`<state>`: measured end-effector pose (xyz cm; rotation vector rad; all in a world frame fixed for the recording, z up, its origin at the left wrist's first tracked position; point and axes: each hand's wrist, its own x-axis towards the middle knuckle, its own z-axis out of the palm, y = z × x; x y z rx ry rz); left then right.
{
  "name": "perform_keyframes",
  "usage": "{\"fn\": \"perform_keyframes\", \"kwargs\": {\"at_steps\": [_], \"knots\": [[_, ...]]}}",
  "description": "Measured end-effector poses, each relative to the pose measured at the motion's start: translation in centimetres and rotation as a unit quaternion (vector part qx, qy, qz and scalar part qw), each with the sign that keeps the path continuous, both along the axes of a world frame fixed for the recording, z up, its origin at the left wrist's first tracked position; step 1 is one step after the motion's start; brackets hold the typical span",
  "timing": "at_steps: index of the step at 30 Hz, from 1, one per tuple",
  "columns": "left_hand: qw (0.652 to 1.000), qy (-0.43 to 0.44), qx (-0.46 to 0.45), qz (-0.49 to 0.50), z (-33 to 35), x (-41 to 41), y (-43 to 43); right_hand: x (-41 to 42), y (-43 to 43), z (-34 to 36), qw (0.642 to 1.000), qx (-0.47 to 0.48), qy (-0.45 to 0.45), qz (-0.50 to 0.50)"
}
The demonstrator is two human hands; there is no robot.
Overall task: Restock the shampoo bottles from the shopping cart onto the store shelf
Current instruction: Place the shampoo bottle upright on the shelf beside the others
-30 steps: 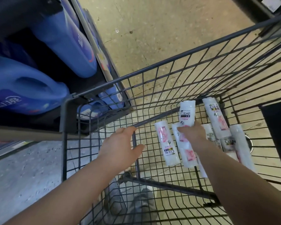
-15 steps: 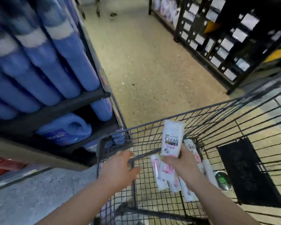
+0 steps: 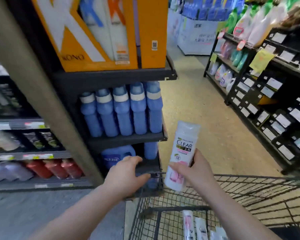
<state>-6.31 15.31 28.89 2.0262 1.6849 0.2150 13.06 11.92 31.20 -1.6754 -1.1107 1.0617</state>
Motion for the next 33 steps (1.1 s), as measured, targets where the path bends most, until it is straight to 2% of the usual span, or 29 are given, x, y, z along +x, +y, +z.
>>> {"fn": "perform_keyframes", "kwargs": {"at_steps": [9, 23, 28, 33], "knots": [[0.988, 0.011, 0.07, 0.137, 2.8, -16.4, -1.7, -15.1, 3.4, 4.0, 0.99, 0.069, -0.023, 0.123], [0.943, 0.028, 0.083, 0.322, 5.4, -53.9, -9.7, -53.5, 1.9, 6.7, 0.948, 0.115, 0.048, 0.293], [0.922, 0.001, 0.097, 0.375, 6.0, -62.9, -11.5, -63.3, 1.7, 7.9, 0.93, 0.109, 0.082, 0.342], [0.908, -0.001, 0.097, 0.408, 5.1, -69.8, -10.7, -70.9, 3.7, 8.2, 0.916, 0.119, 0.071, 0.376]]}}
